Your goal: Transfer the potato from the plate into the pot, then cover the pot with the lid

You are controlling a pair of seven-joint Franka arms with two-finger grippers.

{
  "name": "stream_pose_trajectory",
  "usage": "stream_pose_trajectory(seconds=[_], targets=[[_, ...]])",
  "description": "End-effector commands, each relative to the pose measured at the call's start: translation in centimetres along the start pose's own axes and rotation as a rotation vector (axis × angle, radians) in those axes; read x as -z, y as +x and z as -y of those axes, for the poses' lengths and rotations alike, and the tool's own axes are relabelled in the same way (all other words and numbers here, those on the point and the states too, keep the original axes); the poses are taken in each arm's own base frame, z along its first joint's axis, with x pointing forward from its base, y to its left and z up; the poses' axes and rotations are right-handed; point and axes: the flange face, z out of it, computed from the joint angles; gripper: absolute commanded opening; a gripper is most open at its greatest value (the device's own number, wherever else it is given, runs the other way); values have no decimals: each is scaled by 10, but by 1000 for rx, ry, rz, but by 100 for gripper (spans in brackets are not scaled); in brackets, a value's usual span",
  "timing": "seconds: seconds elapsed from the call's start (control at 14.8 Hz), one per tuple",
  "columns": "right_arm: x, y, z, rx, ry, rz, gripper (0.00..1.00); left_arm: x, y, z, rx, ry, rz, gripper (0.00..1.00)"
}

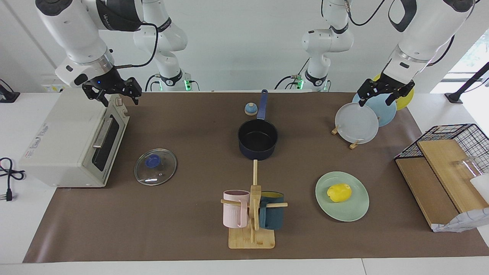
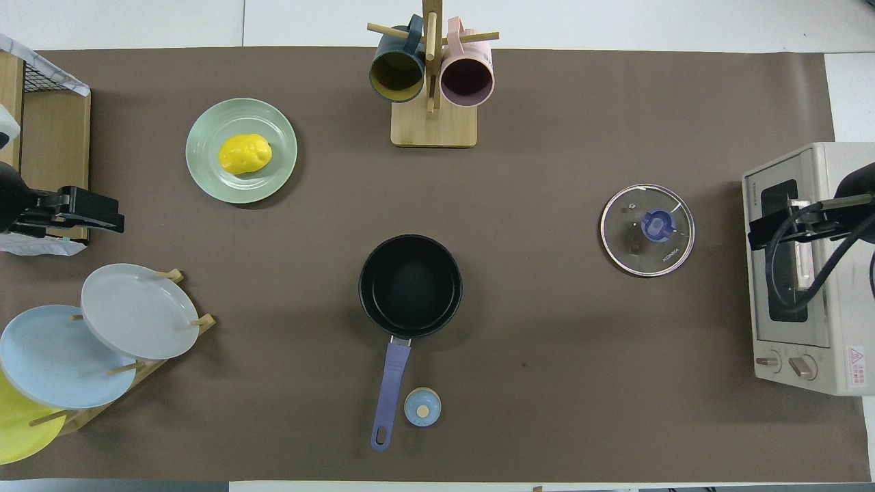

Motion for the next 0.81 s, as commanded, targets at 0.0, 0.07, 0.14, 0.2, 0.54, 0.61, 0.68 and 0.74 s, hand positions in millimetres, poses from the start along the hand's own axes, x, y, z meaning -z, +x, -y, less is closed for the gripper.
stream_pose_trajectory(seconds=[0.0,0.07,0.14,0.2,0.54,0.61,0.68,0.74], targets=[[1,-2,0,-12,15,-10,100,2,-8,0,4,11,5,100],[1,-3,0,-12,15,-10,100,2,-9,-1,0,11,8,100],[2,-3,0,-12,15,-11,100,2,-9,-1,-11,11,4,100],[2,-3,1,-11,15,-11,100,2,-8,-5,-22,11,-2,100],[1,-3,0,-12,15,-10,100,5,6,-3,-13,4,-109,100],[1,-2,0,-12,15,-8,100,4,9,-4,-16,4,-115,100],[1,-2,0,-12,15,-8,100,1,16,-6,-19,3,-122,100],[1,-2,0,-12,15,-8,100,-11,29,-7,-22,6,-108,100]])
